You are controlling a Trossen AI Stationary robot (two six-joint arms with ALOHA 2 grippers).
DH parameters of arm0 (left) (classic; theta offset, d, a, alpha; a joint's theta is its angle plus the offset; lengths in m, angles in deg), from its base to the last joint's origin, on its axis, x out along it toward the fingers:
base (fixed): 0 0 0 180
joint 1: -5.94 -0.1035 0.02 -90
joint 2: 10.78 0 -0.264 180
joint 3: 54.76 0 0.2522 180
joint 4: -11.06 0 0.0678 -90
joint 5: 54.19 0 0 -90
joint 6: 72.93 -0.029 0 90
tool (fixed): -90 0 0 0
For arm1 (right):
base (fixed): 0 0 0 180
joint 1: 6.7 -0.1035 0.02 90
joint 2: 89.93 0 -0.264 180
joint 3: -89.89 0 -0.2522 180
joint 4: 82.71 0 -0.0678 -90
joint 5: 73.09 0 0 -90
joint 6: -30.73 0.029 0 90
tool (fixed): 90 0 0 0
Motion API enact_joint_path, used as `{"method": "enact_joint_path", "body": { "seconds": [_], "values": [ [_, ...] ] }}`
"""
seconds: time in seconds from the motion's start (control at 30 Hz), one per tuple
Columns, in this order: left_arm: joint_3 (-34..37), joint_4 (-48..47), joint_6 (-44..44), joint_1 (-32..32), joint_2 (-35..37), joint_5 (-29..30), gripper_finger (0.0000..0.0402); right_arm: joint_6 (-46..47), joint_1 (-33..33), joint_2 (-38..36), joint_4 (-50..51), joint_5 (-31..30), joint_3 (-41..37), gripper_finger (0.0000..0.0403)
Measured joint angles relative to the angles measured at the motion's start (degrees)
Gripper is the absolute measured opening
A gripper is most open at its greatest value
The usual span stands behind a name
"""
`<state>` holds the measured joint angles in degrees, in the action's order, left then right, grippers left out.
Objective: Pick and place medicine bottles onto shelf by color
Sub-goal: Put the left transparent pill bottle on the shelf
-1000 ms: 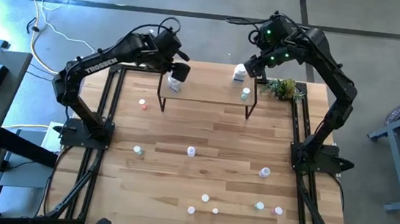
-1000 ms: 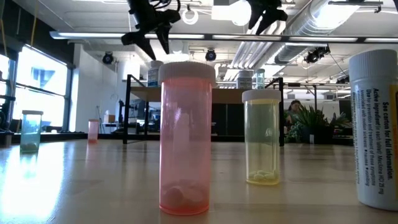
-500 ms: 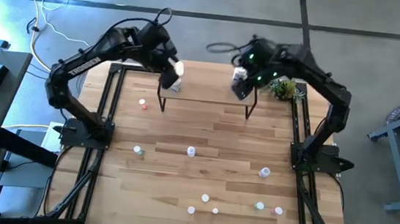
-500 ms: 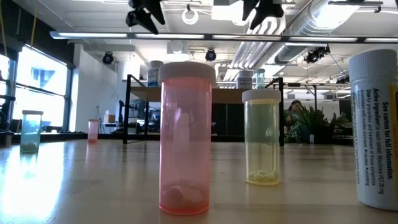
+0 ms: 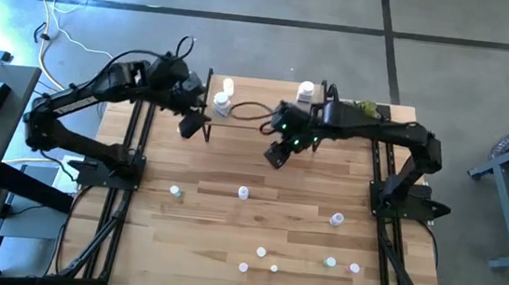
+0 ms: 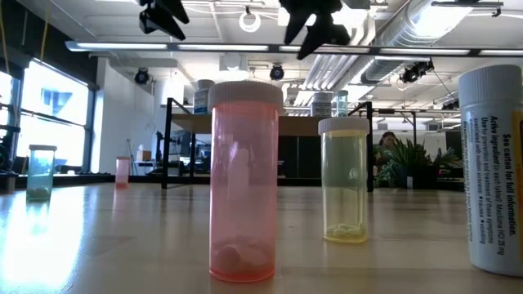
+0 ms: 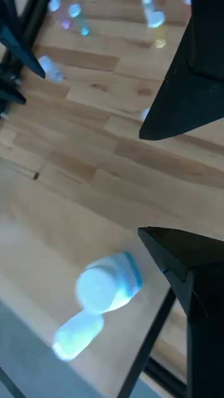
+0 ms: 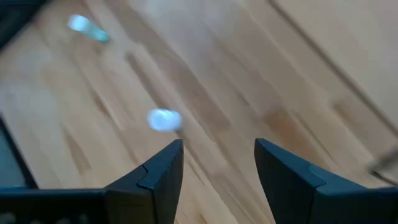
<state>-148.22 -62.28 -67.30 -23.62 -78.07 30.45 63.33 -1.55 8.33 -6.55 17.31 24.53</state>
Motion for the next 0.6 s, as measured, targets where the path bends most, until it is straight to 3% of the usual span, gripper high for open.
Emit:
{"method": "enact_joint_path", "body": {
  "seconds": [0.23, 0.4, 0.6],
  "values": [
    [6.36, 0.4, 1.84, 2.74, 6.82, 0.04, 0.0231, 0.01, -4.52, -0.02, -15.67, -0.18, -7.93, 0.0188],
    [7.38, 0.52, 3.15, 4.35, 10.66, 0.09, 0.0231, 2.29, -6.13, -0.02, -24.39, -0.48, -13.77, 0.0188],
    [7.41, 0.47, 3.82, 4.94, 14.23, 0.45, 0.0231, -1.56, -8.21, -0.02, -37.72, -2.15, -20.13, 0.0191]
  ]
}}
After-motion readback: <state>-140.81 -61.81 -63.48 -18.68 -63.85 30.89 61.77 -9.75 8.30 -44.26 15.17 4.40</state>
